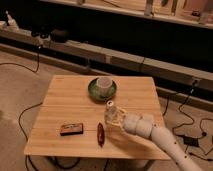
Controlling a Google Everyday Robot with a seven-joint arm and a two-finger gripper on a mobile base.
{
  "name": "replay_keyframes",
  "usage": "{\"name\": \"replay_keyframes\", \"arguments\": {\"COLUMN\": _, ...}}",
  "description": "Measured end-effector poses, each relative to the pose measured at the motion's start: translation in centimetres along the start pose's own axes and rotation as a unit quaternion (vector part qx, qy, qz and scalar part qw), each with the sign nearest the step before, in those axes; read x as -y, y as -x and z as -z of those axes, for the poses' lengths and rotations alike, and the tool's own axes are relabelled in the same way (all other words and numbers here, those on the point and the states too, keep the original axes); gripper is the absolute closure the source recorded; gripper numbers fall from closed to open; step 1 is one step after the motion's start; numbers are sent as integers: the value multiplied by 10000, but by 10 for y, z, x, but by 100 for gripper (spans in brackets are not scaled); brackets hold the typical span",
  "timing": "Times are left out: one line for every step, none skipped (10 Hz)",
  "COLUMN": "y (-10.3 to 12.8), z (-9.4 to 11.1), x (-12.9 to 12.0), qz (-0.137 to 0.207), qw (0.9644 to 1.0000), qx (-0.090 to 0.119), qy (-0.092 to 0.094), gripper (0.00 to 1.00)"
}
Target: Stand the bottle upright
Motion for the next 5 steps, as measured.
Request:
{"name": "replay_keyframes", "arguments": {"y": 7, "z": 1, "x": 0, "qz": -27, "qw": 10000, "qx": 7, "qy": 32, "gripper": 100}}
{"name": "replay_keyframes", "arguments": {"y": 10, "z": 2, "x": 0, "qz": -1, "qw": 10000, "qx": 7, "qy": 59, "gripper": 100}}
{"name": "replay_keyframes", "arguments": {"y": 12, "z": 3, "x": -1, "qz": 28, "qw": 10000, "qx": 4, "qy": 88, "gripper": 100}}
{"name": "replay_keyframes", "arguments": {"y": 16, "z": 5, "x": -3, "qz": 67, "qw": 9999, "qx": -3, "qy": 140, "gripper": 100}}
{"name": "replay_keyframes", "arguments": {"y": 19, "z": 6, "x": -3, "qz": 85, "qw": 9998, "qx": -1, "qy": 166, "gripper": 100}}
